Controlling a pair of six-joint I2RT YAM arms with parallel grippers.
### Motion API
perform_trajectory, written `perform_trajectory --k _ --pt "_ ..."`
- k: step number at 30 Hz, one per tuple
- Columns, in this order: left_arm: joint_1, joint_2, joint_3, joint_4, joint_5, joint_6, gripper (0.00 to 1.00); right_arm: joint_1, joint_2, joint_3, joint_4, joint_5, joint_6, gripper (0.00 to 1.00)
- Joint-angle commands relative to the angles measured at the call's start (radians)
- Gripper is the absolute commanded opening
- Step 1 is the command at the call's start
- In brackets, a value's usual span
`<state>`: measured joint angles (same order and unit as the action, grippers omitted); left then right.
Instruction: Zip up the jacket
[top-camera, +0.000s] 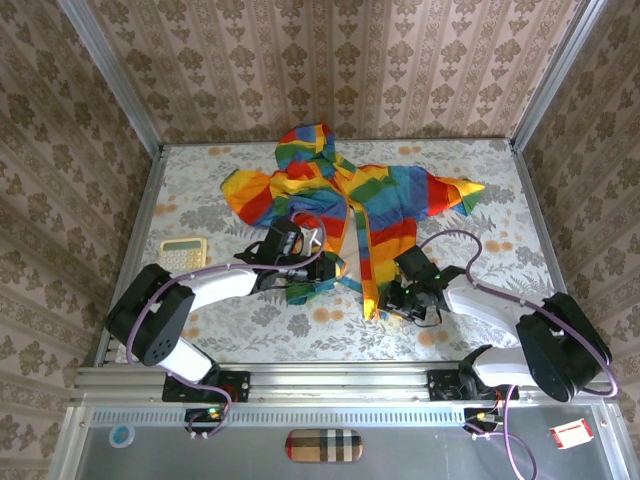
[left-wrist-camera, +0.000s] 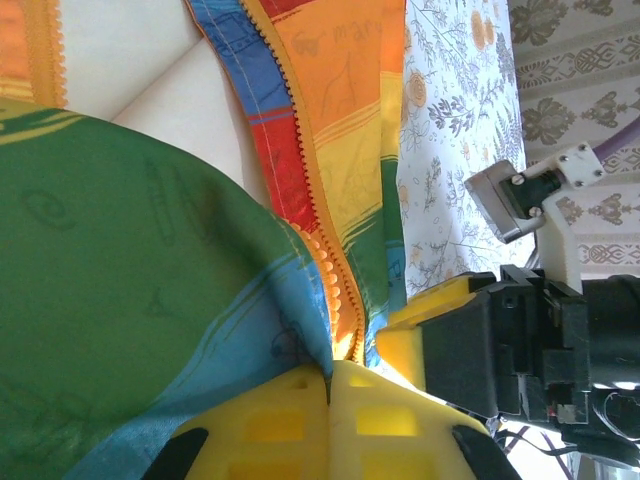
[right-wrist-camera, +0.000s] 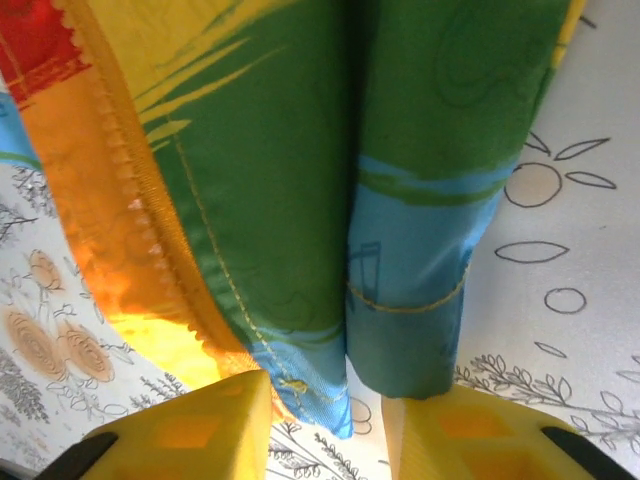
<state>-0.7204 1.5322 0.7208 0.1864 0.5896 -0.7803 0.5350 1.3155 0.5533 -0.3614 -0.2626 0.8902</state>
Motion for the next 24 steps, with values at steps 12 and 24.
perform_trajectory --k 12,24 --pt "-0.017 -0.055 0.019 0.062 0.005 0.016 0.0 0.014 0.083 0.098 0.057 0.026 -0.044 0.05" --pt "-0.025 -0.003 0.058 0.158 0.041 -0.001 0.0 0.02 0.118 0.335 -0.096 0.057 -0.169 0.0"
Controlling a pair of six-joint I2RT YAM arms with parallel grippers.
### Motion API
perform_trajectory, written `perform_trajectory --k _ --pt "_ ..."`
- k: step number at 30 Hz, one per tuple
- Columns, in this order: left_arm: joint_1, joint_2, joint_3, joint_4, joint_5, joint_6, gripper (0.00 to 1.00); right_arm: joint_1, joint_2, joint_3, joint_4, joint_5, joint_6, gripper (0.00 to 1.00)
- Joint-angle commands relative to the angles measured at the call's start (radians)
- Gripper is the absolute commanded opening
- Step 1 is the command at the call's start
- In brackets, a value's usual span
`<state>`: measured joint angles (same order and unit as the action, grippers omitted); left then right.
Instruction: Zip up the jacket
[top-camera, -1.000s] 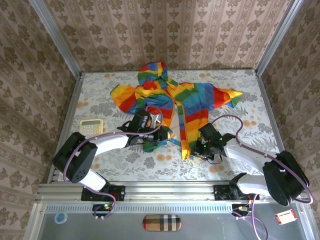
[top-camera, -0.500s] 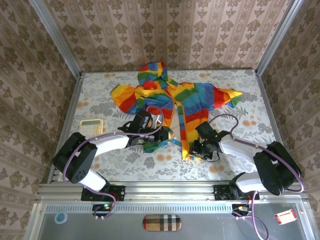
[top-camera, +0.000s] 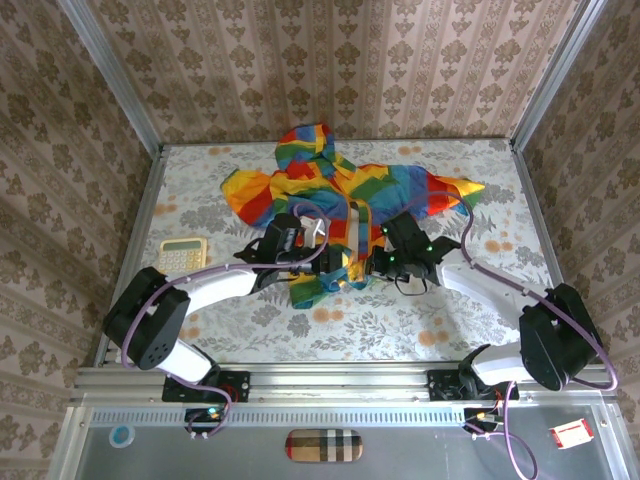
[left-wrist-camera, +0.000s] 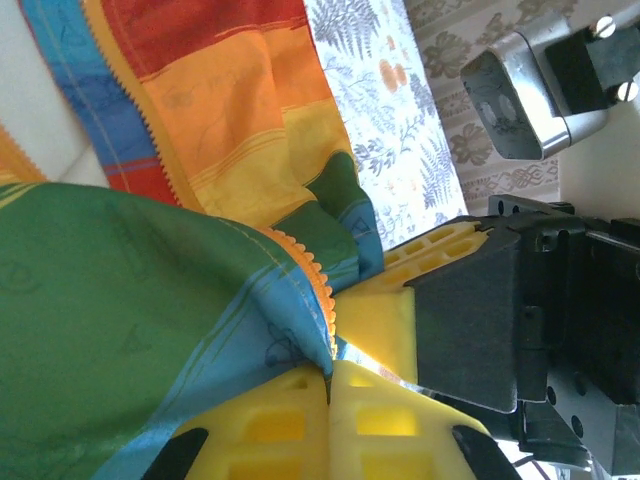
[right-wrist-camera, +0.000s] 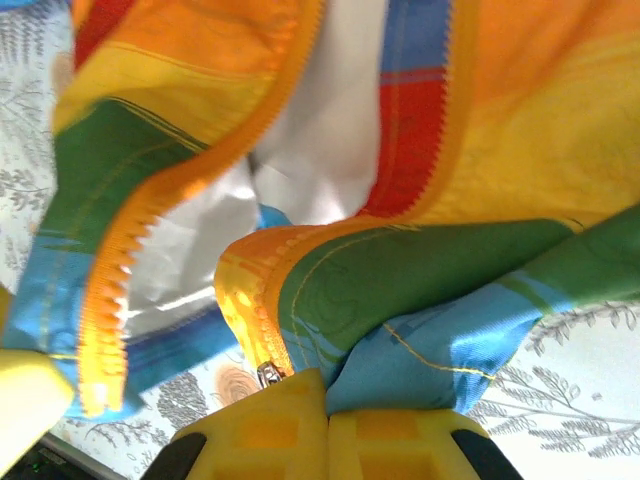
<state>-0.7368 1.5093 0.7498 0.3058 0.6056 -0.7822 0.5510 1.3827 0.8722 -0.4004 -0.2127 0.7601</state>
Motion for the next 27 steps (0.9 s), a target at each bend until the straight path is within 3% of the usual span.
perform_trajectory --k 1,12,20,27 --pt "-0.01 0.029 0.028 0.041 0.025 -0.001 0.0 0.004 0.067 0.015 -0.047 -0.007 -0.034 0.0" --pt "-0.032 0.195 -0.01 0.139 0.031 -0.058 0.0 0.004 0.138 -0.025 0.028 -0.096 0.007 0.16" --pt "-0.029 0.219 -0.01 0.073 0.026 -0.015 0.0 0.004 0.17 -0.059 0.083 -0.123 0.034 0.18" --pt "-0.024 0.239 -0.02 0.072 0.025 -0.012 0.0 0.007 0.189 -0.07 0.106 -0.129 0.04 0.27"
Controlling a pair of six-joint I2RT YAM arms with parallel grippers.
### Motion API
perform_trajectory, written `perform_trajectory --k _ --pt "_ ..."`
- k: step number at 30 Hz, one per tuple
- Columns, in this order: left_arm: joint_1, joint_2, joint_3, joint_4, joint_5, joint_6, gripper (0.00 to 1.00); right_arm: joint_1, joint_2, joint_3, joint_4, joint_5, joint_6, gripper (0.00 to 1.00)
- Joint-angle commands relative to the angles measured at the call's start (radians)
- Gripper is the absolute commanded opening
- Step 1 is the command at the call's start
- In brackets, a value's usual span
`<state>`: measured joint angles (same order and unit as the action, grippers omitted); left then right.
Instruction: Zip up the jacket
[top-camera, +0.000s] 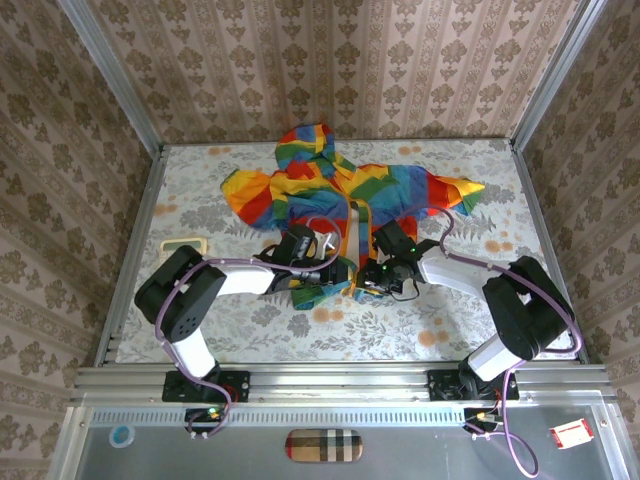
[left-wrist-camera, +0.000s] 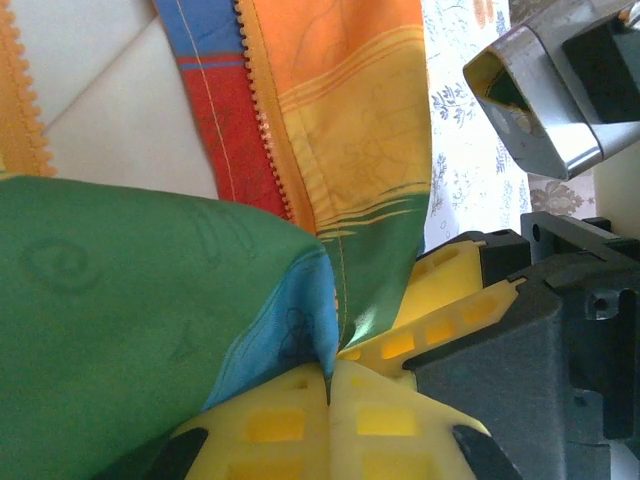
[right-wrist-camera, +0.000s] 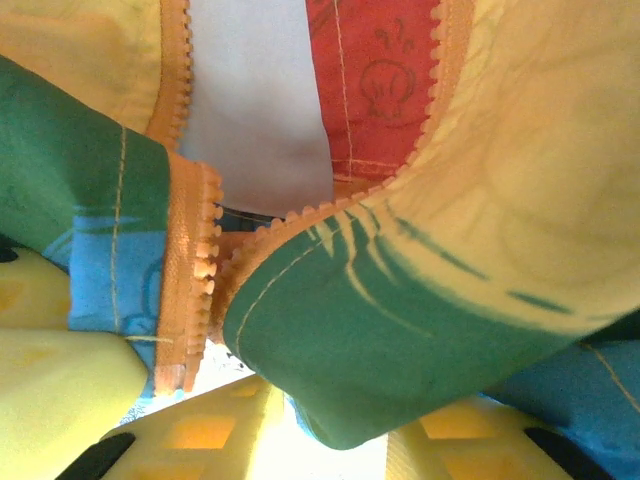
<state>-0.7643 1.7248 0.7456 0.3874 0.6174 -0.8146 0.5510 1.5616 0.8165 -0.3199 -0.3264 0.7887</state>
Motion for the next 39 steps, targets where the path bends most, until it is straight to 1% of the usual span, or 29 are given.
perform_trajectory --k 1,7,9,10,11,13,15,17,23,26,29,32,35,39 --pt "0.003 0.027 -0.017 -0.008 0.014 0.019 0.0 0.008 0.011 -0.017 0.03 -0.016 0.012 0.28" --pt "0.005 0.058 -0.025 0.034 0.019 -0.006 0.0 0.028 0.011 -0.052 0.12 -0.025 0.045 0.31" --pt "0.005 0.061 -0.025 0.037 0.019 -0.008 0.0 0.035 0.014 -0.054 0.141 -0.022 0.055 0.31" --pt "0.005 0.061 -0.025 0.037 0.019 -0.008 0.0 0.039 0.017 -0.053 0.15 -0.018 0.059 0.29" --pt "0.006 0.059 -0.025 0.036 0.019 -0.008 0.0 0.041 0.019 -0.05 0.155 -0.016 0.062 0.25" --pt "0.009 0.053 -0.027 0.036 0.019 -0.006 0.0 0.044 0.019 -0.047 0.171 -0.013 0.062 0.08" --pt "0.02 0.037 -0.032 0.031 0.019 -0.004 0.0 0.044 0.005 -0.047 0.179 -0.007 0.05 0.0" --pt "0.041 0.004 -0.045 0.034 0.049 -0.004 0.0 0.042 -0.021 -0.037 0.157 0.008 0.014 0.0" --pt "0.113 -0.115 -0.049 0.039 0.078 0.023 0.0 0.025 -0.099 0.03 0.077 0.025 -0.164 0.0" --pt "0.127 -0.158 -0.021 -0.01 0.083 0.065 0.0 0.02 -0.142 0.057 0.068 0.038 -0.253 0.0" --pt "0.129 -0.177 0.003 -0.074 0.064 0.108 0.0 0.017 -0.163 0.078 0.068 0.052 -0.327 0.0" --pt "0.123 -0.157 -0.001 -0.074 0.058 0.104 0.0 -0.003 -0.148 0.093 0.046 0.044 -0.332 0.0" --pt "0.092 -0.121 -0.013 -0.046 0.051 0.094 0.0 -0.036 -0.1 0.093 0.006 0.051 -0.275 0.0" --pt "0.037 -0.049 -0.012 -0.039 0.039 0.086 0.0 -0.065 -0.051 0.05 0.049 0.009 -0.2 0.0"
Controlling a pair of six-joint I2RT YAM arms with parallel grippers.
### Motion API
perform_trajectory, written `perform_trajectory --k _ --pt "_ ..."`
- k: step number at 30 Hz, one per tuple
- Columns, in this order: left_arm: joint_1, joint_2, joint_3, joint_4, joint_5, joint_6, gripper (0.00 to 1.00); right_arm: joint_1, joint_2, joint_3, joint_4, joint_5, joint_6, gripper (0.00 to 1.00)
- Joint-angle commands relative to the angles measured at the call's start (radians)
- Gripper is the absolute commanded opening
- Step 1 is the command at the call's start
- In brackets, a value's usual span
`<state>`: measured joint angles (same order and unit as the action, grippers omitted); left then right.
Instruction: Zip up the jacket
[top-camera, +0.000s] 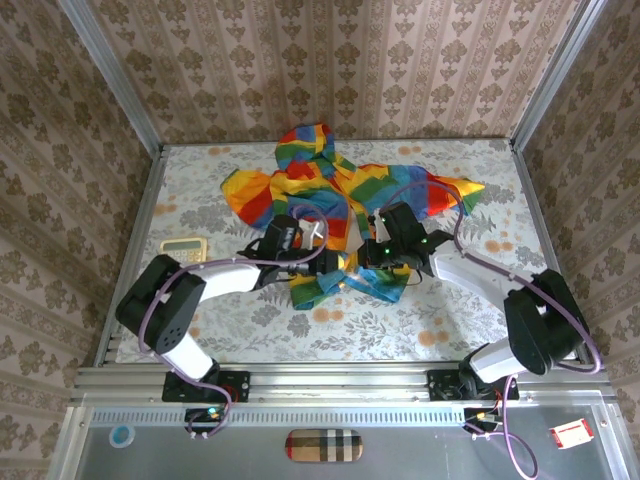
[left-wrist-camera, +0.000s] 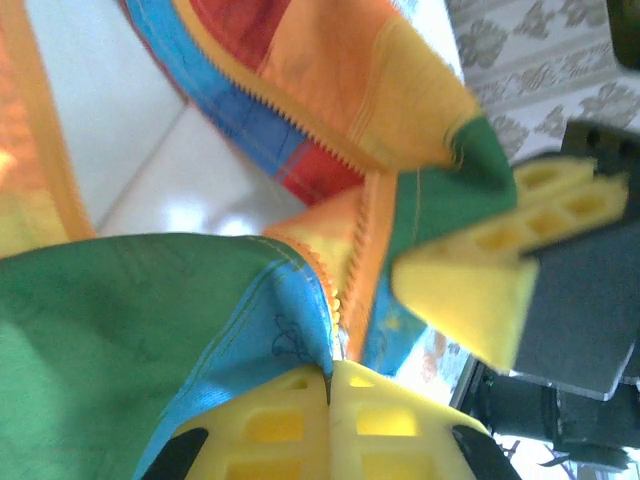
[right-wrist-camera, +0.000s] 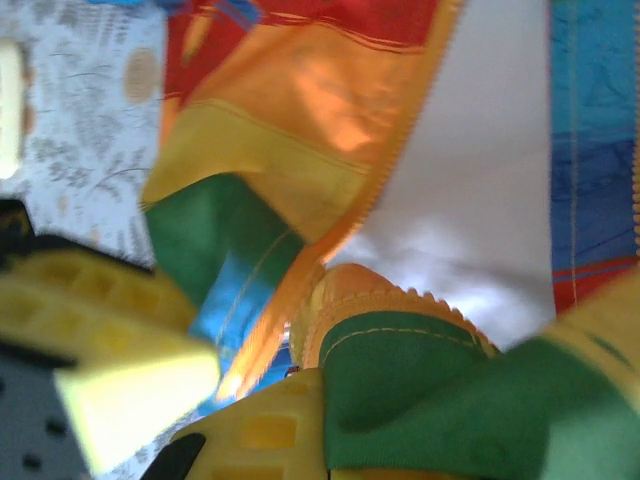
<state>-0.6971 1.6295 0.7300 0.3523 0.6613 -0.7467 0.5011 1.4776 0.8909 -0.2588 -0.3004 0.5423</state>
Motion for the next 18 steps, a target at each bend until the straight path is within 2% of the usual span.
perform_trajectory --k 1,4,11,18 --pt "-0.038 0.066 0.001 0.008 -0.007 0.009 0.0 -0.018 0.041 -0.036 0.009 -0.032 0.063 0.0" --pt "-0.045 0.115 -0.009 0.063 -0.002 -0.023 0.0 -0.019 0.063 -0.055 0.047 -0.049 0.099 0.03" --pt "-0.045 0.162 0.0 0.068 0.002 -0.024 0.0 -0.01 0.074 -0.114 0.115 -0.054 0.194 0.2" --pt "-0.043 0.197 -0.007 0.086 0.006 -0.04 0.0 0.019 0.075 -0.155 0.154 -0.007 0.231 0.27"
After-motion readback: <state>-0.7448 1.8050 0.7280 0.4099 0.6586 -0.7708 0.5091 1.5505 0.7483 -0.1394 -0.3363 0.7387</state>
